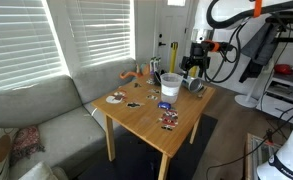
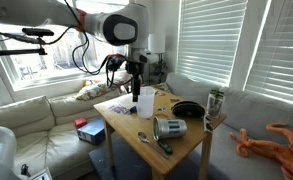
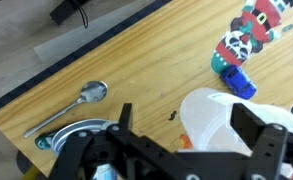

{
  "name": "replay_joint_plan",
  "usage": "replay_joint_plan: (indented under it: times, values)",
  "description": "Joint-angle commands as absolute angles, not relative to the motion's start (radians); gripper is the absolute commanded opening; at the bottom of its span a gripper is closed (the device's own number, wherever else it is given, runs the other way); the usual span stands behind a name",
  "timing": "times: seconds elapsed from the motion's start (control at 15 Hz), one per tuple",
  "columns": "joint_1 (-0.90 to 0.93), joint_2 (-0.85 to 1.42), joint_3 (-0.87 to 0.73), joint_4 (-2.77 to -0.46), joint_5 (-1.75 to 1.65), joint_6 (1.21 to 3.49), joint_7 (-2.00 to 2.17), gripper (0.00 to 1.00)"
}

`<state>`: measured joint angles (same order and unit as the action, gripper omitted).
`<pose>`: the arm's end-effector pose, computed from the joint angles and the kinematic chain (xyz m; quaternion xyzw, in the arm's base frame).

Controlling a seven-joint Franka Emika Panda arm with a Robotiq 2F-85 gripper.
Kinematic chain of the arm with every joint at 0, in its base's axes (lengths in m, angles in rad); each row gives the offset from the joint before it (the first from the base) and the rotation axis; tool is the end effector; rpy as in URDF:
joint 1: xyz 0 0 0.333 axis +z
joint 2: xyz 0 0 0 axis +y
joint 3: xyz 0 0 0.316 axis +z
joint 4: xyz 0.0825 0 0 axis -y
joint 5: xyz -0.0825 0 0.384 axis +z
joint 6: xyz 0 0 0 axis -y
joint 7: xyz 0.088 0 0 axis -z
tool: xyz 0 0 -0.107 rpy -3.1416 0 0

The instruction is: Place the silver cup upside down in the clear cup and put the silver spoon in the clear cup.

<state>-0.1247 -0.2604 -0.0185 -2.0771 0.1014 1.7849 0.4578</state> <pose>0.4718 -0.0599 0.5368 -0.9504 0.3062 0.0238 0.0486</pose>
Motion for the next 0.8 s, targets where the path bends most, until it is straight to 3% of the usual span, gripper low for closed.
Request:
replay_joint_plan:
  times: [0.0, 0.73]
  values:
    - [-0.15, -0.194, -0.059, -1.98, 0.055, 1.753, 0.424, 1.0]
    - [-0.187, -0.103, -0.164, -1.94, 0.03, 1.924, 0.315, 1.0]
